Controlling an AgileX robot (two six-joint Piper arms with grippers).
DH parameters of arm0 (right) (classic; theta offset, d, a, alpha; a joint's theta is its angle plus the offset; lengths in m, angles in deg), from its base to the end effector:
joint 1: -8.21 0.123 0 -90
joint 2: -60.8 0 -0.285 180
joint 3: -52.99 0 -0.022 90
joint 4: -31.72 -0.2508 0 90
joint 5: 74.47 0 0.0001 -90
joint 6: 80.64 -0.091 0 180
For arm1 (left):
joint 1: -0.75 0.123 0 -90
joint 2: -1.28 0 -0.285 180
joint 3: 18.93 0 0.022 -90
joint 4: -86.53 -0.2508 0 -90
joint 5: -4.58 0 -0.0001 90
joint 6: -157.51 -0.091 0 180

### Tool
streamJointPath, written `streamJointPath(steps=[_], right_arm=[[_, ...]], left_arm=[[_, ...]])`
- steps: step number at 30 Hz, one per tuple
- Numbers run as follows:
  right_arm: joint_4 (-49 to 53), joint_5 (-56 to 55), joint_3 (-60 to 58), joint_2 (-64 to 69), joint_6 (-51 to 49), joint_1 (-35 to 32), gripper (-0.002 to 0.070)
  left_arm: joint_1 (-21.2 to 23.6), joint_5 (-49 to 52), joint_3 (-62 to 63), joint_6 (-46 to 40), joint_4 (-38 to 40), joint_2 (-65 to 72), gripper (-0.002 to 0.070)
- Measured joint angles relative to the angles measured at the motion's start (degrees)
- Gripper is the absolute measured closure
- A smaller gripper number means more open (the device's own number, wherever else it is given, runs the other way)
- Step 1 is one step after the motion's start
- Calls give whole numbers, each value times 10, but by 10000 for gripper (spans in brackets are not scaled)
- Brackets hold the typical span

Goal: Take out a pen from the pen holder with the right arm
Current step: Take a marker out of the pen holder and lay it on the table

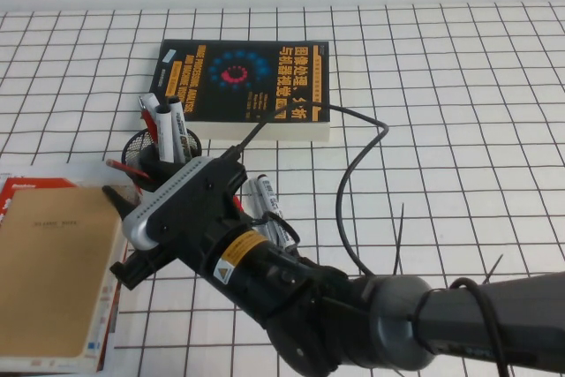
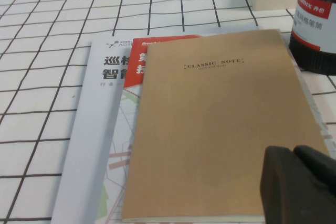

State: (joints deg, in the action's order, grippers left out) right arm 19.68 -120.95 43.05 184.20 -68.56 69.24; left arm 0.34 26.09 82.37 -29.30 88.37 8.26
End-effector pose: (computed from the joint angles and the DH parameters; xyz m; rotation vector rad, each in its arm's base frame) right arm 0.2272 0.3820 0.2086 -0.7316 1.3856 0.6781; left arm 0.0524 -0.0014 0.1715 0.0980 1.8683 0.0454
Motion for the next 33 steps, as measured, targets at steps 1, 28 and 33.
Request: streamJointPath(steps=[1, 28, 33], right_arm=[[0, 2, 7, 4, 0, 0, 325], [0, 83, 148, 103, 0, -38, 414], [1, 82, 148, 103, 1, -38, 552]], left_arm=[[0, 0, 0, 0, 0, 0, 679], [0, 0, 0, 0, 0, 0, 679], [0, 0, 0, 0, 0, 0, 679]])
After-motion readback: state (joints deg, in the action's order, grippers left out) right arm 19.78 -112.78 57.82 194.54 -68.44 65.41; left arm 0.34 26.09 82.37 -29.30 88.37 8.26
